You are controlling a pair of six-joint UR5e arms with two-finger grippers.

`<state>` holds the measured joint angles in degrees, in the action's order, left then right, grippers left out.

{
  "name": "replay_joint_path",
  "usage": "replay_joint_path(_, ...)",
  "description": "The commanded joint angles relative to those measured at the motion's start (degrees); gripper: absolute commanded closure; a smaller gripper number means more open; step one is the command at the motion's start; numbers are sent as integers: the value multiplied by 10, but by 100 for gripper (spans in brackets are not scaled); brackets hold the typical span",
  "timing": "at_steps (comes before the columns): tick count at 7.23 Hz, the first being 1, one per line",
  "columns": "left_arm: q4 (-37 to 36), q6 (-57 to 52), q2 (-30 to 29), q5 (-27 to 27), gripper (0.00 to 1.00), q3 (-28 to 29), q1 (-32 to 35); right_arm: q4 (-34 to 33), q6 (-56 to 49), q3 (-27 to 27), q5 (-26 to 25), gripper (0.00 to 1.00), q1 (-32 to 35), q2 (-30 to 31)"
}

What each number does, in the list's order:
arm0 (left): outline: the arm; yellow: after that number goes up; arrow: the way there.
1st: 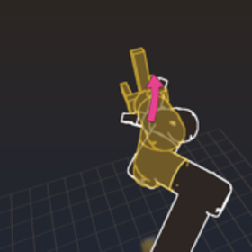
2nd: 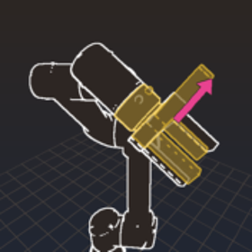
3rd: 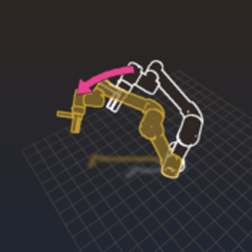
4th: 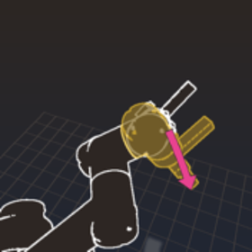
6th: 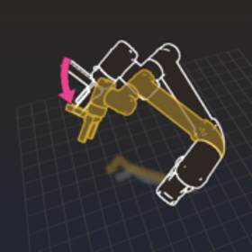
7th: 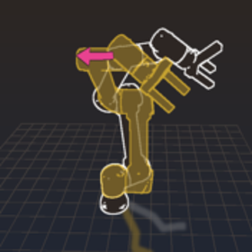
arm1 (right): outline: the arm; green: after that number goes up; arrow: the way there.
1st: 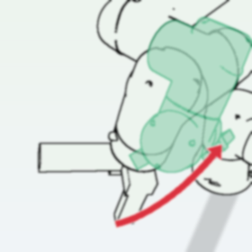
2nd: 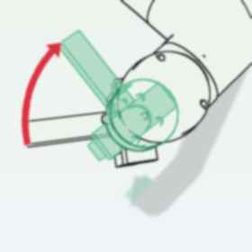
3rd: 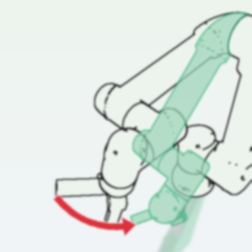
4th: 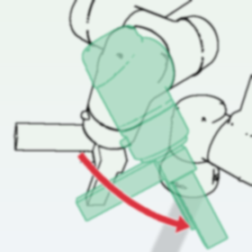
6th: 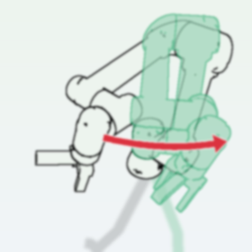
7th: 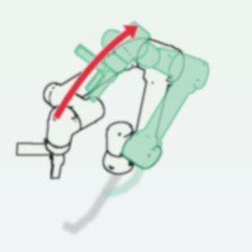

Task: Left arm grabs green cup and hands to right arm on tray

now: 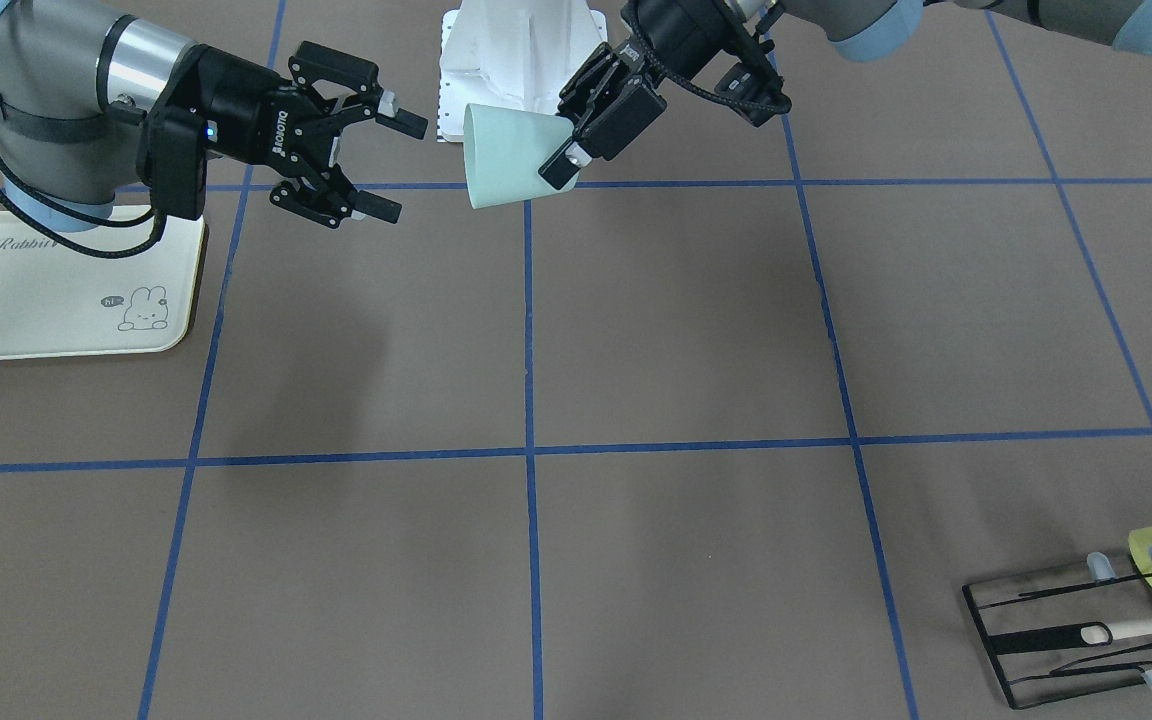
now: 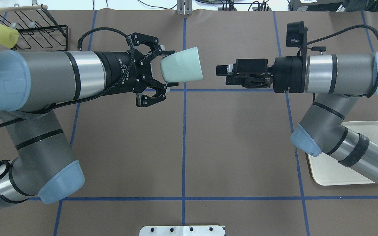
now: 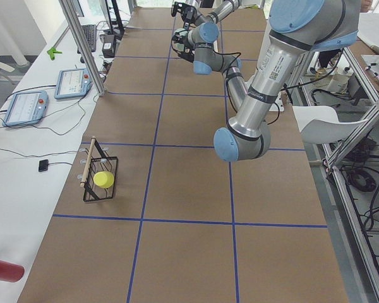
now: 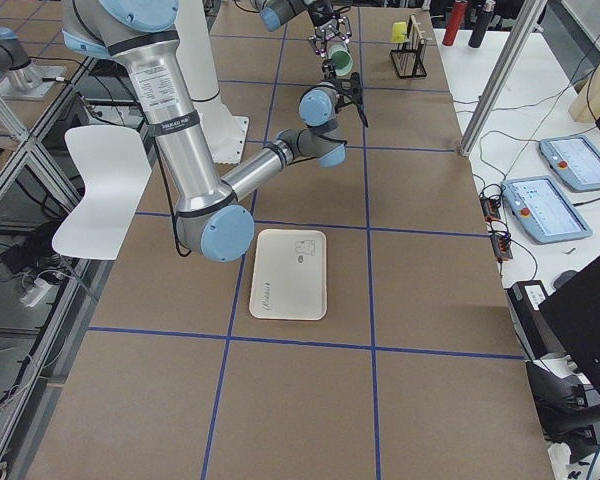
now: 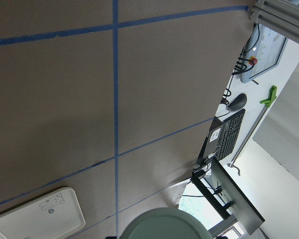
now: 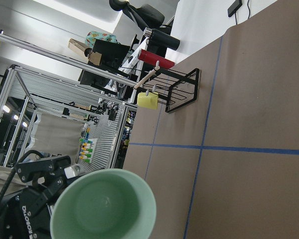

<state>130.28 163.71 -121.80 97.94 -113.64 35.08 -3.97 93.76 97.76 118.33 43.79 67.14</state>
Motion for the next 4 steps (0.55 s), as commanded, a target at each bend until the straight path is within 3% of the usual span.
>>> replay_joint_path(1, 0, 4, 0, 0, 90, 1, -1, -1, -3, 0, 1, 5, -3, 0)
replay_joint_path(4, 1, 21, -5, 1, 90, 2, -6, -1, -3, 0, -4, 8, -4, -1)
